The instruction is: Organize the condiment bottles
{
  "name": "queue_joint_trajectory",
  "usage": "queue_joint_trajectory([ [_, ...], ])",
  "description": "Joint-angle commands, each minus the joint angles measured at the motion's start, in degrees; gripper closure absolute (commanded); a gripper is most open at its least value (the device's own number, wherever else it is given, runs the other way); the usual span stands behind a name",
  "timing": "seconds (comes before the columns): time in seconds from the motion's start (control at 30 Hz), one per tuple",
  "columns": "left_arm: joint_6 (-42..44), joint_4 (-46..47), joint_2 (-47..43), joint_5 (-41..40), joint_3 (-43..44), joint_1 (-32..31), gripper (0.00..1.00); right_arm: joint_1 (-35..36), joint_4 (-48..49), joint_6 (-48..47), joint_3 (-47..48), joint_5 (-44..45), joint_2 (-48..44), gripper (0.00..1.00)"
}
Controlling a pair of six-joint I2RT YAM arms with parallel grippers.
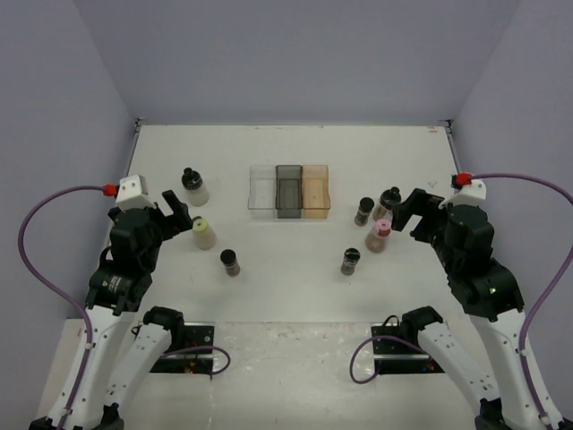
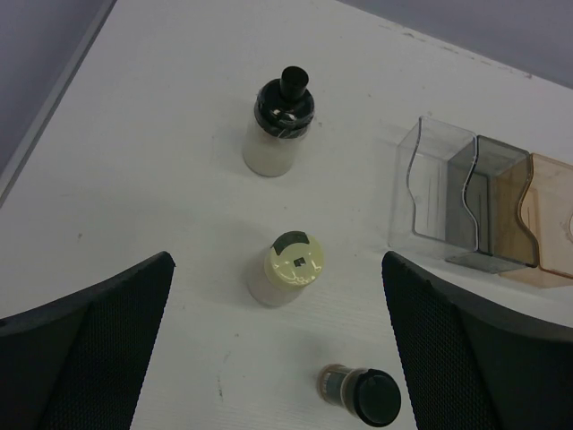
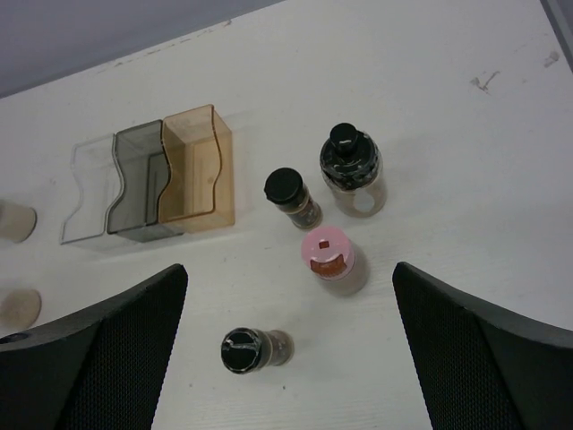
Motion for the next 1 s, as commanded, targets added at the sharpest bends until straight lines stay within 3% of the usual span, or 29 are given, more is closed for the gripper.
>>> queue_joint_trajectory([
  [0.0, 0.74, 2.27, -0.32, -0.07, 0.02, -0.19, 0.0, 0.06, 0.51, 0.97, 1.86, 2.48, -0.31, 0.01],
  [0.3, 0.83, 2.53, 0.03, 0.37, -0.25, -0.19, 0.0, -0.03, 4.37, 0.62, 3.52, 1.34, 2.76, 0.01],
  [0.5, 0.83, 2.35, 0.47, 0.11, -0.07, -0.19, 0.0, -0.47, 0.6, 0.01, 12.92, 5.81, 22.34, 0.01],
  [0.7, 0.83, 2.44, -0.67, 0.2, -0.34, -0.27, 0.0, -6.7, 0.16, -1.83, 22.23, 0.46, 41.32, 0.01],
  [0.97, 0.91, 2.7, -0.15, 0.9, -0.34, -0.71, 0.0, -8.55, 1.82, -2.54, 20.5, -0.77, 52.86, 0.07],
])
